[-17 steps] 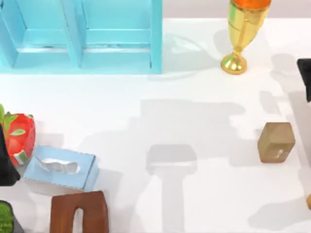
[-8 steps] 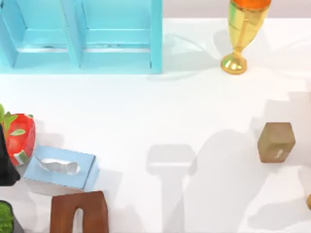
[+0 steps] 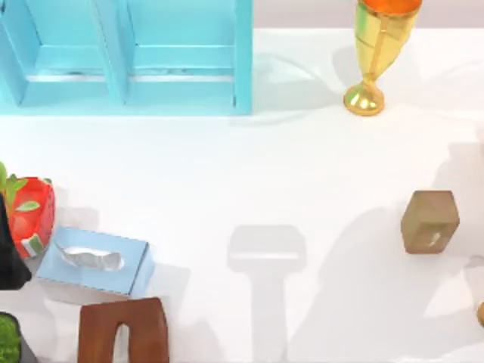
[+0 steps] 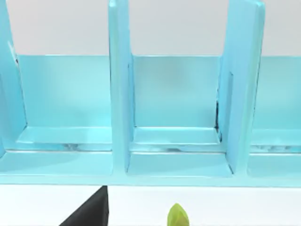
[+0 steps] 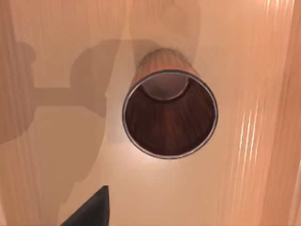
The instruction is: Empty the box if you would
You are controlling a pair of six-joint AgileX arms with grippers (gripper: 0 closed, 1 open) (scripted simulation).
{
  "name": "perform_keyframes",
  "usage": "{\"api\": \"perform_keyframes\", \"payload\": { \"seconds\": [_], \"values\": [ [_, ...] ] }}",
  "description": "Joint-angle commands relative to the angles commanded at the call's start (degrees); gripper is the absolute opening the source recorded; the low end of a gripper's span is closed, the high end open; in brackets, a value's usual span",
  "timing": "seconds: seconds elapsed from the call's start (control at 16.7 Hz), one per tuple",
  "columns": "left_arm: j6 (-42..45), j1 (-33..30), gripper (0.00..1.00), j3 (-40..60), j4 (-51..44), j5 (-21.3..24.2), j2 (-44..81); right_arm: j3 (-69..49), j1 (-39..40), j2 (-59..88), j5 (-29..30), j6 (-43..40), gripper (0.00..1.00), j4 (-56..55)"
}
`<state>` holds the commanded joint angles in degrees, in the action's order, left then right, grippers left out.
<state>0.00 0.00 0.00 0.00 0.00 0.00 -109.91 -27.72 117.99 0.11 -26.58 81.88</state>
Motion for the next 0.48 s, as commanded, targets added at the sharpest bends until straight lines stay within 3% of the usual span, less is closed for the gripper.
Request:
{"api": "perform_keyframes", "payload": {
  "seconds": [0.48],
  "values": [
    [0.0,0.0,1.00,0.0,0.0,0.0,0.0,11.1,-1.1,1.9,0.0,-1.0,1.00,-12.9]
  ]
}}
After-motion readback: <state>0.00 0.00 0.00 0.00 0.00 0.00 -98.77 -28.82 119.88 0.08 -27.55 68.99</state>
